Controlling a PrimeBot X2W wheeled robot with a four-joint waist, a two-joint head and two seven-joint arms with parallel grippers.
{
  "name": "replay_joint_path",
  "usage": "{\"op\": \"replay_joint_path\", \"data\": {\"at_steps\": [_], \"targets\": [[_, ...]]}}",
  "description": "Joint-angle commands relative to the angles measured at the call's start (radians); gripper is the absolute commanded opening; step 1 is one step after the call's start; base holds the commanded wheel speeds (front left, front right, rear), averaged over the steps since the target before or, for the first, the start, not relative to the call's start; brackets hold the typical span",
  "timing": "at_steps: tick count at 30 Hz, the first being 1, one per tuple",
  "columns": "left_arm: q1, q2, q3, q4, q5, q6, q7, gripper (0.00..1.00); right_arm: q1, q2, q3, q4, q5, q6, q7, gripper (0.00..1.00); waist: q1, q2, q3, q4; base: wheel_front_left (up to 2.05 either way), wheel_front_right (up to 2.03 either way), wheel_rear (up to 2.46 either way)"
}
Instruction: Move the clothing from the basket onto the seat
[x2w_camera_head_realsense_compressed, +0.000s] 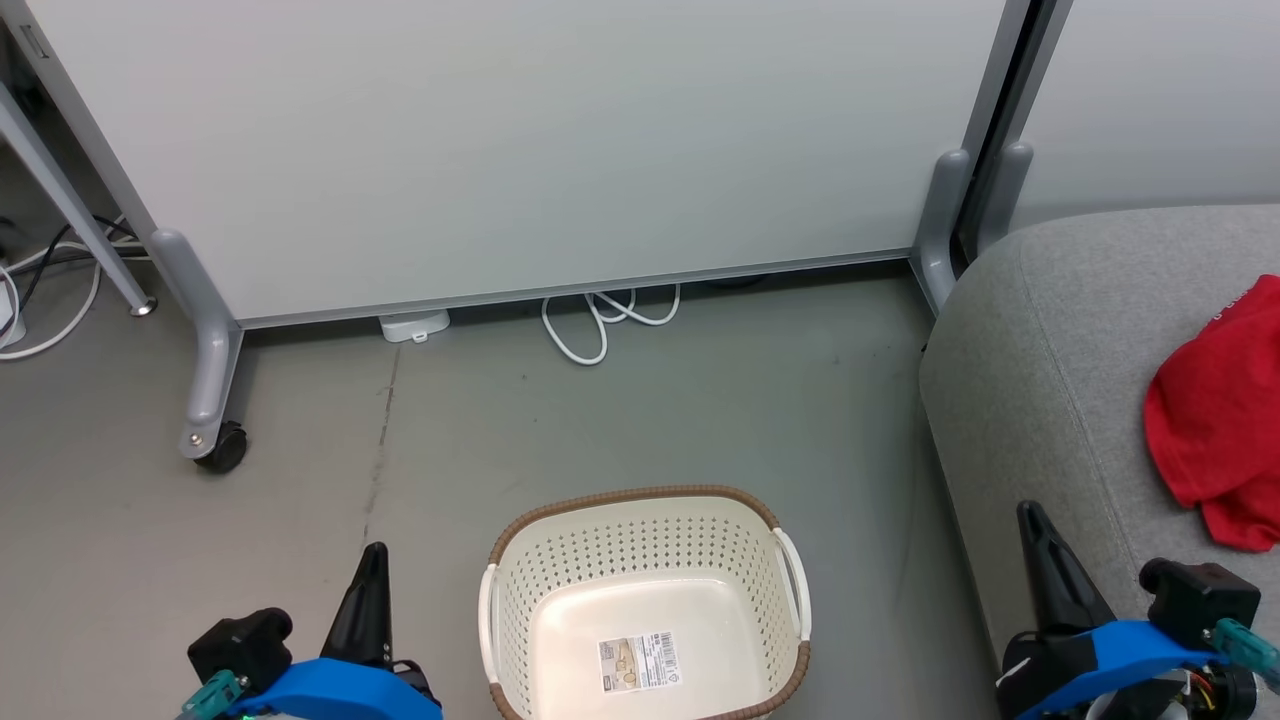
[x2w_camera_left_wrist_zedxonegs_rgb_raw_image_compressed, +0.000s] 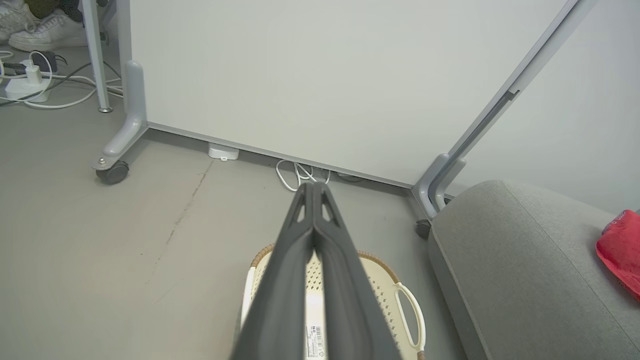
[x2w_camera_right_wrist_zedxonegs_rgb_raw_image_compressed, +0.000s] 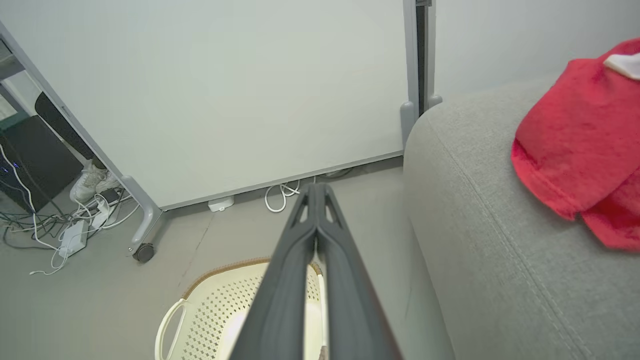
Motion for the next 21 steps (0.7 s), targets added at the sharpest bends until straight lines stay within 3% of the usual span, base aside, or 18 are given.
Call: {"op": "replay_joint_path", "data": {"at_steps": [1, 21], "targets": [[-0.026, 0.0, 0.013, -0.023, -0.036, 0.0, 0.007, 0.0, -0.021, -0.002, -0.003, -0.016, 0.045, 0.0, 0.005, 0.0, 0.0, 0.0, 0.0, 0.0, 0.0, 0.0, 0.0], [-0.037, -0.008, 0.069, -0.07, -0.322, -0.001, 0.089, 0.0, -0.037, -0.002, -0.014, -0.015, 0.391, 0.0, 0.065, 0.0, 0.0, 0.0, -0.004, -0.005, 0.0, 0.0, 0.0]]}}
